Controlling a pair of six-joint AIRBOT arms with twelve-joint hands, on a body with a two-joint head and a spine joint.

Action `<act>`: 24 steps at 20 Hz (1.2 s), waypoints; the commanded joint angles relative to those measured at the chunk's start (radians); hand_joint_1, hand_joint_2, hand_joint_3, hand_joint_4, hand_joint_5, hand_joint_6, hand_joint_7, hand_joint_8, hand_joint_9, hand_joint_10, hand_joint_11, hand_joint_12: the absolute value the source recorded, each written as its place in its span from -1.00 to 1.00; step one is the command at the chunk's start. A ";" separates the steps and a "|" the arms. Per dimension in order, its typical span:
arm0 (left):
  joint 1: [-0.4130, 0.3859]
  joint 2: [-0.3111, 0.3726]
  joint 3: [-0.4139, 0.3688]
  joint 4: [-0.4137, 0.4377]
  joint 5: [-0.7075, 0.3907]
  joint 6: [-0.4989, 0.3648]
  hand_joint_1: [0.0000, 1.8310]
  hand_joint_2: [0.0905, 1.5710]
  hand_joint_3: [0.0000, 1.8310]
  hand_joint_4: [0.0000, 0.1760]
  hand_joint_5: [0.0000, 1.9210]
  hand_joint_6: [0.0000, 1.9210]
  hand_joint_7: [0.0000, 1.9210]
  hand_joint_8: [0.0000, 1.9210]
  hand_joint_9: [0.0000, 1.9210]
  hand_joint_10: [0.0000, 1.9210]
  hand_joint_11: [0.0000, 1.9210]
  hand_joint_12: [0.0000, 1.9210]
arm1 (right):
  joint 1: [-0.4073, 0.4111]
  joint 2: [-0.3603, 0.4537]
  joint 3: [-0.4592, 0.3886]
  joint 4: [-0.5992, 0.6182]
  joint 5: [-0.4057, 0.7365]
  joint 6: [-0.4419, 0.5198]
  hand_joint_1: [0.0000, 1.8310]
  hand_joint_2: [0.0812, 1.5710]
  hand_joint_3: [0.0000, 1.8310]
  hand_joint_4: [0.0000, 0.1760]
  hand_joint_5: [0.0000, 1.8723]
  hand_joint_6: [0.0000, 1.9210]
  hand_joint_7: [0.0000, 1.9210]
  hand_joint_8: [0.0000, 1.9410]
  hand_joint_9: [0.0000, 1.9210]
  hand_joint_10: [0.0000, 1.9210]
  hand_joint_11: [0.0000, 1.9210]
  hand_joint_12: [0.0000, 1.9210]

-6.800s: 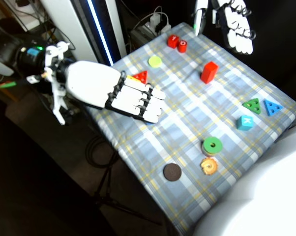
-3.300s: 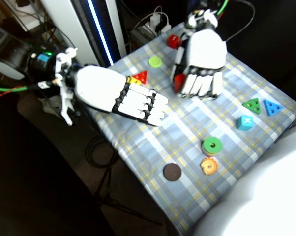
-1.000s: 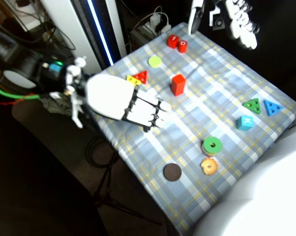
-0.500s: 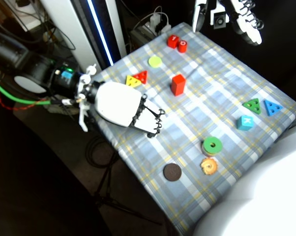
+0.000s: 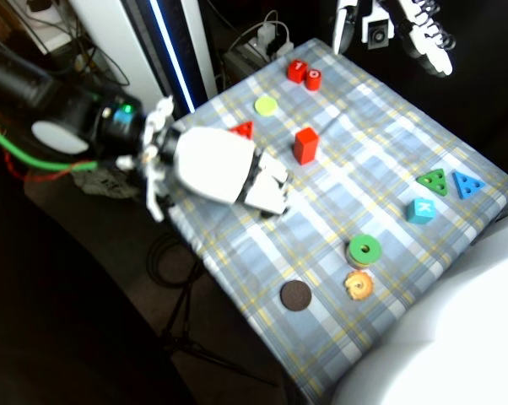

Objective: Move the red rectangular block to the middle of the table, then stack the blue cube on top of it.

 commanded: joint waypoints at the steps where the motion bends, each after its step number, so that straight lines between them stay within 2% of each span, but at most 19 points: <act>1: -0.006 0.005 -0.002 0.013 -0.130 -0.006 -0.24 0.45 -1.00 0.16 -1.00 -1.00 -1.00 -1.00 -1.00 -1.00 -1.00 -1.00 | 0.023 0.000 0.000 -0.009 0.120 0.000 0.26 0.67 -1.00 -1.00 -0.35 0.33 -0.34 0.89 -0.59 1.00 -0.92 1.00; 3: 0.008 0.006 -0.005 -0.001 -0.146 -0.006 -0.22 0.45 -1.00 -0.05 -1.00 -1.00 -1.00 -1.00 -1.00 -1.00 -1.00 -1.00 | 0.052 -0.005 -0.004 -0.041 0.121 0.000 0.26 0.68 -1.00 -1.00 -0.37 0.36 -0.32 0.88 -0.57 1.00 -0.85 1.00; 5: 0.021 0.007 -0.008 -0.015 -0.164 -0.006 -0.18 0.44 -1.00 0.23 -1.00 -1.00 -1.00 -1.00 -1.00 -1.00 -1.00 -1.00 | 0.080 -0.015 -0.006 -0.073 0.121 0.000 0.30 0.60 -1.00 -1.00 -0.28 0.24 -0.22 0.72 -0.47 1.00 -0.71 1.00; 8: 0.039 0.009 -0.012 -0.033 -0.185 -0.006 -0.20 0.45 -1.00 0.34 -1.00 -1.00 -1.00 -1.00 -1.00 -1.00 -1.00 -1.00 | 0.112 -0.042 0.002 -0.107 0.120 0.000 0.32 0.57 -1.00 -1.00 -0.21 0.16 -0.20 0.68 -0.30 0.90 -0.39 1.00; 9: 0.043 0.010 -0.013 -0.037 -0.189 -0.006 -0.18 0.45 -1.00 0.32 -1.00 -1.00 -1.00 -1.00 -1.00 -1.00 -1.00 -1.00 | 0.121 -0.052 0.005 -0.118 0.116 0.000 0.29 0.56 -1.00 -1.00 -0.20 0.23 -0.21 0.62 -0.37 0.74 -0.42 1.00; 10: 0.049 0.011 -0.014 -0.041 -0.193 -0.006 -0.16 0.45 -1.00 0.52 -1.00 -1.00 -1.00 -1.00 -1.00 -1.00 -1.00 -1.00 | 0.132 -0.065 0.007 -0.136 0.110 0.000 0.43 0.55 -1.00 -1.00 -0.18 0.13 -0.21 0.53 -0.33 0.70 -0.46 0.98; 11: 0.050 0.011 -0.014 -0.042 -0.195 -0.006 -0.16 0.45 -1.00 0.52 -1.00 -1.00 -1.00 -1.00 -1.00 -1.00 -1.00 -1.00 | 0.135 -0.069 0.008 -0.141 0.108 0.000 0.43 0.55 -1.00 -1.00 -0.18 0.13 -0.21 0.53 -0.33 0.70 -0.46 0.98; 12: 0.052 0.011 -0.014 -0.045 -0.196 -0.006 -0.15 0.45 -1.00 0.44 -1.00 -1.00 -1.00 -1.00 -1.00 -1.00 -1.00 -1.00 | 0.140 -0.076 0.010 -0.150 0.103 0.000 0.35 0.49 -1.00 -1.00 -0.02 -0.14 -0.17 0.60 -0.29 0.78 -0.53 1.00; 13: 0.053 0.011 -0.014 -0.047 -0.198 -0.007 -0.15 0.45 -1.00 0.44 -1.00 -1.00 -1.00 -1.00 -1.00 -1.00 -1.00 -1.00 | 0.146 -0.083 0.011 -0.159 0.098 0.000 0.35 0.49 -1.00 -1.00 -0.02 -0.14 -0.17 0.60 -0.29 0.78 -0.53 1.00; 14: 0.056 0.011 -0.015 -0.050 -0.200 -0.007 -0.18 0.46 -1.00 0.70 -1.00 -1.00 -1.00 -1.00 -1.00 -1.00 -1.00 -1.00 | 0.153 -0.090 0.013 -0.172 0.091 0.000 0.36 0.47 -1.00 -1.00 0.01 -0.19 -0.14 0.57 -0.25 0.78 -0.49 1.00; 15: 0.060 0.011 -0.016 -0.053 -0.203 -0.007 -0.16 0.47 -1.00 0.36 -1.00 -1.00 -1.00 -1.00 -1.00 -1.00 -1.00 -1.00 | 0.162 -0.099 0.015 -0.186 0.081 0.000 0.36 0.47 -1.00 -1.00 -0.02 -0.16 -0.12 0.54 -0.14 0.81 -0.31 1.00; 16: 0.062 0.011 -0.016 -0.055 -0.203 -0.007 -0.16 0.46 -1.00 0.20 -1.00 -1.00 -1.00 -1.00 -1.00 -1.00 -1.00 -1.00 | 0.169 -0.105 0.016 -0.197 0.074 0.000 0.29 0.41 -1.00 -1.00 0.02 0.01 -0.04 0.79 -0.03 0.96 -0.18 1.00; 17: 0.065 0.011 -0.016 -0.056 -0.203 -0.007 -0.16 0.46 -1.00 0.09 -1.00 -1.00 -1.00 -1.00 -1.00 -1.00 -1.00 -1.00 | 0.173 -0.111 0.017 -0.204 0.070 0.000 0.28 0.39 -1.00 -1.00 0.04 0.03 0.03 0.92 0.05 0.99 -0.12 1.00; 19: 0.071 0.011 -0.017 -0.061 -0.209 -0.008 -0.20 0.46 -1.00 0.11 -1.00 -1.00 -1.00 -1.00 -1.00 -1.00 -1.00 -1.00 | 0.178 -0.120 0.018 -0.215 0.068 0.000 0.25 0.42 -0.99 -1.00 -0.03 0.17 0.02 0.86 -0.11 0.87 -0.59 1.00; 20: 0.073 0.011 -0.017 -0.063 -0.211 -0.008 -0.20 0.46 -1.00 0.09 -1.00 -1.00 -1.00 -1.00 -1.00 -1.00 -1.00 -1.00 | 0.179 -0.123 0.018 -0.220 0.065 0.000 0.25 0.42 -1.00 -1.00 -0.01 0.14 0.01 0.75 -0.13 0.85 -0.62 1.00; 21: 0.076 0.012 -0.018 -0.065 -0.216 -0.009 -0.18 0.46 -1.00 0.02 -1.00 -1.00 -1.00 -1.00 -1.00 -1.00 -1.00 -1.00 | 0.181 -0.126 0.019 -0.225 0.062 0.000 0.25 0.42 -1.00 -1.00 -0.01 0.12 -0.02 0.70 -0.11 0.89 -0.31 1.00; 22: 0.079 0.012 -0.019 -0.067 -0.221 -0.009 -0.17 0.46 -1.00 0.00 -1.00 -1.00 -1.00 -1.00 -1.00 -1.00 -1.00 -1.00 | 0.183 -0.128 0.019 -0.228 0.061 0.000 0.25 0.42 -1.00 -1.00 0.00 0.11 -0.05 0.65 -0.15 0.89 -0.23 1.00; 23: 0.081 0.013 -0.020 -0.069 -0.224 -0.010 -0.18 0.46 -1.00 -0.01 -1.00 -1.00 -1.00 -1.00 -1.00 -1.00 -1.00 -1.00 | 0.184 -0.129 0.019 -0.228 0.060 0.000 0.33 0.45 -1.00 -1.00 -0.02 -0.07 -0.07 0.52 -0.16 0.67 -0.38 0.89; 24: 0.083 0.013 -0.020 -0.071 -0.228 -0.011 -0.19 0.47 -1.00 0.06 -1.00 -1.00 -1.00 -1.00 -1.00 -1.00 -1.00 -1.00 | 0.186 -0.130 0.019 -0.230 0.060 0.000 0.36 0.43 -1.00 -1.00 0.02 -0.18 -0.04 0.43 -0.09 0.60 -0.30 0.85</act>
